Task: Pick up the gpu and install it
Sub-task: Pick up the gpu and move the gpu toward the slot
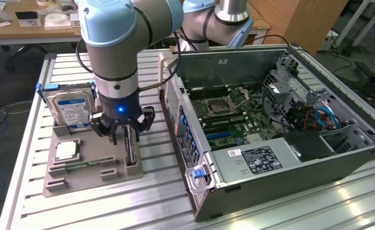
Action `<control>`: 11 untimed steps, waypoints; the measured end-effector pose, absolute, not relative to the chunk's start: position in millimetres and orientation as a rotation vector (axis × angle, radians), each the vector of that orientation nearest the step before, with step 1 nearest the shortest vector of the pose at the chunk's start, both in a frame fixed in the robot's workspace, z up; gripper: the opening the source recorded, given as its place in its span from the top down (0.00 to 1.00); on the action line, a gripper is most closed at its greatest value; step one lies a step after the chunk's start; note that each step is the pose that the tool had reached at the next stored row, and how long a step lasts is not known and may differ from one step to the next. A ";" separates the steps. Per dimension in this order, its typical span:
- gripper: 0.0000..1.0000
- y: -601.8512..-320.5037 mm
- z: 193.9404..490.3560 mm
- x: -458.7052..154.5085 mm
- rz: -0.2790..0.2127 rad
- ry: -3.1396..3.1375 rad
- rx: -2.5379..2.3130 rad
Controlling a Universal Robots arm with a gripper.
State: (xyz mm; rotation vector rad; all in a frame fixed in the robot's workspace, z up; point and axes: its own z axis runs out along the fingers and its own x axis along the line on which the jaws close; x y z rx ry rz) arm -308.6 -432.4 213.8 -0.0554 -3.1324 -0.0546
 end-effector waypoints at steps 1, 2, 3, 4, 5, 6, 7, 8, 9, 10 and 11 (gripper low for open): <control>0.41 -432.4 213.8 -308.6 -0.055 -3.132 -0.055; 0.41 -432.4 213.8 -308.6 -0.055 -3.132 -0.055; 0.41 -432.4 213.6 -308.6 -0.055 -3.132 -0.055; 0.41 -432.3 213.1 -308.6 -0.055 -3.133 -0.055; 0.41 -432.3 212.5 -308.5 -0.055 -3.133 -0.055; 0.41 -432.3 211.8 -308.6 -0.055 -3.133 -0.055; 0.41 -432.4 211.0 -308.6 -0.055 -3.132 -0.055; 0.41 -432.4 210.7 -308.6 -0.055 -3.132 -0.055; 0.41 -432.3 210.7 -308.6 -0.054 -3.132 -0.055; 0.41 -431.6 210.6 -308.6 -0.054 -3.132 -0.056; 0.41 -430.8 210.5 -308.6 -0.055 -3.132 -0.056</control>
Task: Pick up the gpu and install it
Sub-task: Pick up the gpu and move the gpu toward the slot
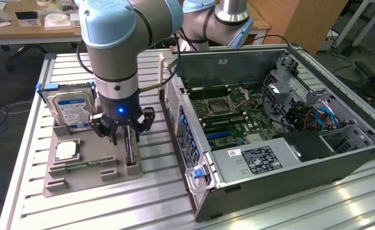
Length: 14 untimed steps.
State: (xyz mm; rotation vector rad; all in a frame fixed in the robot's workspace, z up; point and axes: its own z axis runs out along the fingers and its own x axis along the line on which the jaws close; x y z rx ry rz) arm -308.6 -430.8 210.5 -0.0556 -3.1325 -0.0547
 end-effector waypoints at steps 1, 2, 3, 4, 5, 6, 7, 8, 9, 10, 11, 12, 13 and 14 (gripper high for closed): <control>0.41 -430.3 210.5 -308.6 -0.055 -3.132 -0.056; 0.41 -430.2 210.4 -308.6 -0.055 -3.132 -0.055; 0.41 -430.3 210.3 -308.6 -0.054 -3.132 -0.055; 0.41 -430.2 210.0 -308.6 -0.055 -3.132 -0.055; 0.41 -430.2 209.6 -308.6 -0.055 -3.132 -0.055; 0.41 -430.2 209.2 -308.6 -0.055 -3.132 -0.055; 0.41 -430.2 208.8 -308.6 -0.055 -3.132 -0.055; 0.41 -430.2 208.4 -308.6 -0.055 -3.132 -0.055; 0.41 -430.2 208.3 -308.6 -0.054 -3.132 -0.055; 0.41 -430.2 208.3 -308.6 -0.054 -3.132 -0.055; 0.43 -430.2 208.3 -308.6 -0.054 -3.132 -0.055; 0.43 -430.2 208.2 -308.6 -0.054 -3.132 -0.055; 0.49 -430.2 208.2 -308.6 -0.055 -3.132 -0.055; 0.49 -430.2 208.2 -308.6 -0.055 -3.132 -0.055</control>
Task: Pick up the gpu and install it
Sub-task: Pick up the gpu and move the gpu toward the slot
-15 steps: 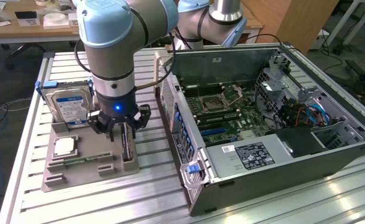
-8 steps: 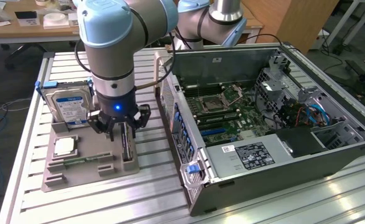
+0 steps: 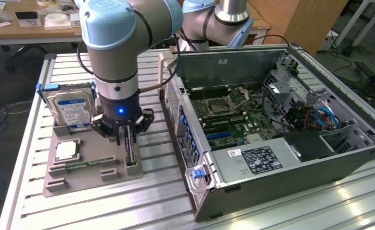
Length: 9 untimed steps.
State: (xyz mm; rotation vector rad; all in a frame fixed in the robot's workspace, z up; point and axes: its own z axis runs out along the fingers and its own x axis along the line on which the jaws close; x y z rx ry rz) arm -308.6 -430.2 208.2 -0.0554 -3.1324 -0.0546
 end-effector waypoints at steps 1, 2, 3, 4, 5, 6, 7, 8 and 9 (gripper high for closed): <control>0.49 -430.2 208.2 -308.6 -0.055 -3.132 -0.055; 0.56 -430.1 208.1 -308.5 -0.055 -3.133 -0.056; 0.56 -430.1 208.0 -308.4 -0.055 -3.133 -0.056; 0.56 -430.1 208.0 -308.3 -0.055 -3.132 -0.056; 0.56 -430.1 207.8 -307.5 -0.055 -3.132 -0.055; 0.56 -430.1 207.6 -307.1 -0.055 -3.132 -0.055; 0.56 -430.2 207.6 -307.1 -0.055 -3.132 -0.055; 0.56 -430.2 207.6 -307.1 -0.055 -3.132 -0.055; 0.56 -430.2 207.6 -307.1 -0.055 -3.132 -0.056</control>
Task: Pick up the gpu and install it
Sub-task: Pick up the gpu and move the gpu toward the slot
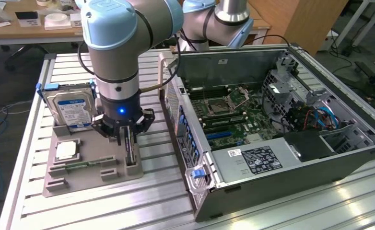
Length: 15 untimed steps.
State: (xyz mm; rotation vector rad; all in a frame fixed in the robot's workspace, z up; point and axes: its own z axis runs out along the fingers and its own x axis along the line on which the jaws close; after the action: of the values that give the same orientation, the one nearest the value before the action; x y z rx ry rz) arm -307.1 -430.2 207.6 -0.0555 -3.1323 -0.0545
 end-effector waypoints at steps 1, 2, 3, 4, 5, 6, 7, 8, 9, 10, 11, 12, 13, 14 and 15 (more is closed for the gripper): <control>0.56 -430.2 207.6 -307.1 -0.054 -3.132 -0.056; 0.56 -430.2 207.6 -307.1 -0.054 -3.132 -0.055; 0.56 -430.2 207.5 -306.9 -0.055 -3.132 -0.055; 0.56 -430.2 207.4 -306.6 -0.055 -3.133 -0.055; 0.56 -430.2 207.4 -306.3 -0.055 -3.133 -0.055; 0.56 -430.2 207.4 -306.1 -0.055 -3.132 -0.055; 0.56 -430.2 207.4 -306.0 -0.055 -3.132 -0.055; 0.56 -430.2 207.5 -306.0 -0.055 -3.132 -0.055; 0.56 -430.2 207.4 -306.0 -0.055 -3.132 -0.055; 0.56 -430.2 207.4 -306.0 -0.055 -3.132 -0.055; 0.57 -430.2 207.4 -306.0 -0.055 -3.132 -0.055; 0.57 -430.2 207.4 -306.0 -0.055 -3.132 -0.055; 0.64 -430.2 207.4 -306.0 -0.055 -3.132 -0.055; 0.64 -430.2 207.4 -306.0 -0.055 -3.132 -0.055; 0.64 -430.2 207.4 -305.9 -0.055 -3.132 -0.055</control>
State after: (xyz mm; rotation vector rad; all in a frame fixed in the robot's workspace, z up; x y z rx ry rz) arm -305.9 -430.2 207.4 -0.0555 -3.1324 -0.0546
